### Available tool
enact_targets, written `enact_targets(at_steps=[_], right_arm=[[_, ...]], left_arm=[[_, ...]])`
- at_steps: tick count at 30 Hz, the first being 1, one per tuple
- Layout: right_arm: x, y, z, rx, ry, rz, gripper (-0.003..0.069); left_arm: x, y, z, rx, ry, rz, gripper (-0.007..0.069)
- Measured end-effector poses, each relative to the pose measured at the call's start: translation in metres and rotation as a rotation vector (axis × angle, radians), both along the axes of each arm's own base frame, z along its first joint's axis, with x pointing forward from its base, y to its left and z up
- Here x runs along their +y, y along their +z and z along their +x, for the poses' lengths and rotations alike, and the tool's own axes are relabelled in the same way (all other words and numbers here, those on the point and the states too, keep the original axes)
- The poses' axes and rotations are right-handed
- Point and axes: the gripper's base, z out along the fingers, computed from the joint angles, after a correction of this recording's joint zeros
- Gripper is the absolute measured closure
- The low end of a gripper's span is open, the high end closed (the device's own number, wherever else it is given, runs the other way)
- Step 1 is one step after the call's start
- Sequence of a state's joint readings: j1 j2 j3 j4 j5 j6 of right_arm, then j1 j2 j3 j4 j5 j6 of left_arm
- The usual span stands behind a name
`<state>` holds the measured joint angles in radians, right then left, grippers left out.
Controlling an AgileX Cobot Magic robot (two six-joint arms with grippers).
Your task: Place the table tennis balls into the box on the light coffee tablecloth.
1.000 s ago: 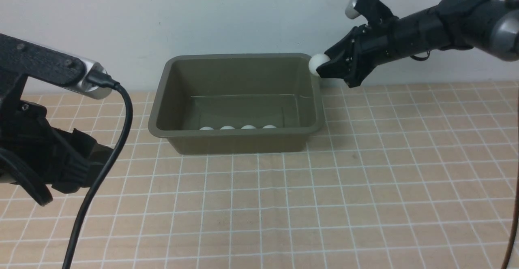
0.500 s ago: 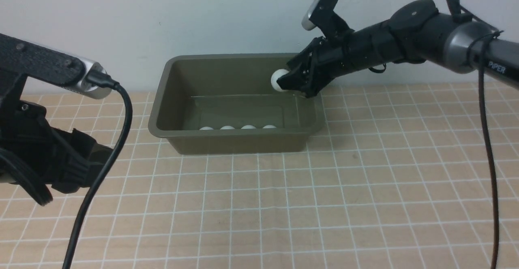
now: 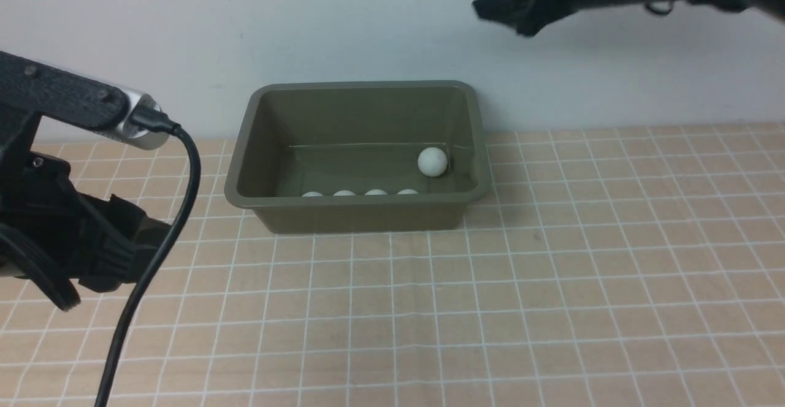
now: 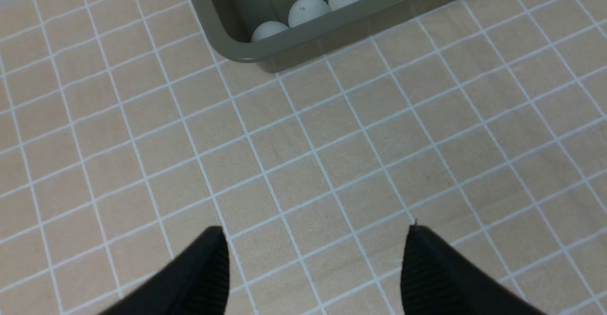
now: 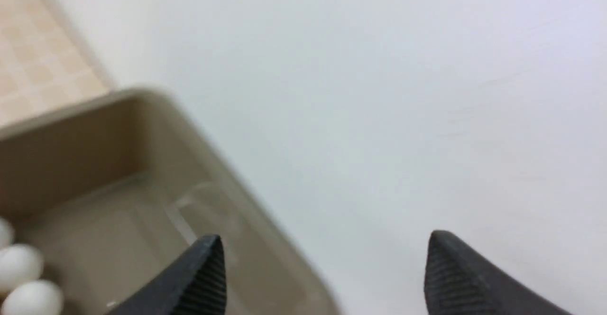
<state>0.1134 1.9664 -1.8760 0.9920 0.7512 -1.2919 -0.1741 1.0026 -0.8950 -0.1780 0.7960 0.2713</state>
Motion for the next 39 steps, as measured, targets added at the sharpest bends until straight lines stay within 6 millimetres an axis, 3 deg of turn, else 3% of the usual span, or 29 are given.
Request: enact_targets(at_steps=[5,10,15,20,21,24,25,27,31,33,36,39], right_arm=[[-0.057,0.053,-0.030,0.004,-0.195,0.002,0.0175],[-0.095,0.085,-0.065,0.088,-0.420,0.015,0.0176],[-0.099,0.110,-0.100,0.129,-0.491,0.009,0.0176],[-0.094,0.154,-0.161,0.088,-0.502,0.067,0.0176],[-0.094,0.155,-0.163,0.086,-0.502,0.068,0.0176],[-0.090,0.184,-0.214,0.014,-0.494,0.092,0.0178],[-0.090,0.187,-0.220,0.009,-0.492,0.091,0.0177],[-0.086,0.199,-0.257,-0.008,-0.475,0.084,0.0183],[-0.080,0.194,-0.304,0.015,-0.437,0.065,0.0194],[-0.078,0.182,-0.321,0.034,-0.422,0.059,0.0196],[-0.075,0.152,-0.340,0.056,-0.400,0.068,0.0197],[-0.070,0.111,-0.352,0.062,-0.353,0.082,0.0197]], left_arm=[[0.000,0.000,0.000,0.000,0.000,0.000,0.0221],[0.000,0.000,0.000,0.000,0.000,0.000,0.0221],[0.000,0.000,0.000,0.001,0.000,-0.005,0.0221],[-0.003,0.001,0.000,0.007,0.001,-0.041,0.0221],[-0.003,0.001,0.000,0.008,0.001,-0.043,0.0221],[-0.003,0.001,-0.001,0.008,0.001,-0.048,0.0221],[-0.003,0.001,-0.001,0.008,0.001,-0.048,0.0221],[-0.003,0.001,-0.001,0.009,0.001,-0.050,0.0221],[-0.003,0.001,-0.001,0.009,0.001,-0.051,0.0221],[-0.003,0.001,-0.001,0.009,0.001,-0.051,0.0221],[-0.003,0.001,-0.001,0.009,0.001,-0.051,0.0221],[-0.003,0.001,-0.001,0.009,0.001,-0.051,0.0221]])
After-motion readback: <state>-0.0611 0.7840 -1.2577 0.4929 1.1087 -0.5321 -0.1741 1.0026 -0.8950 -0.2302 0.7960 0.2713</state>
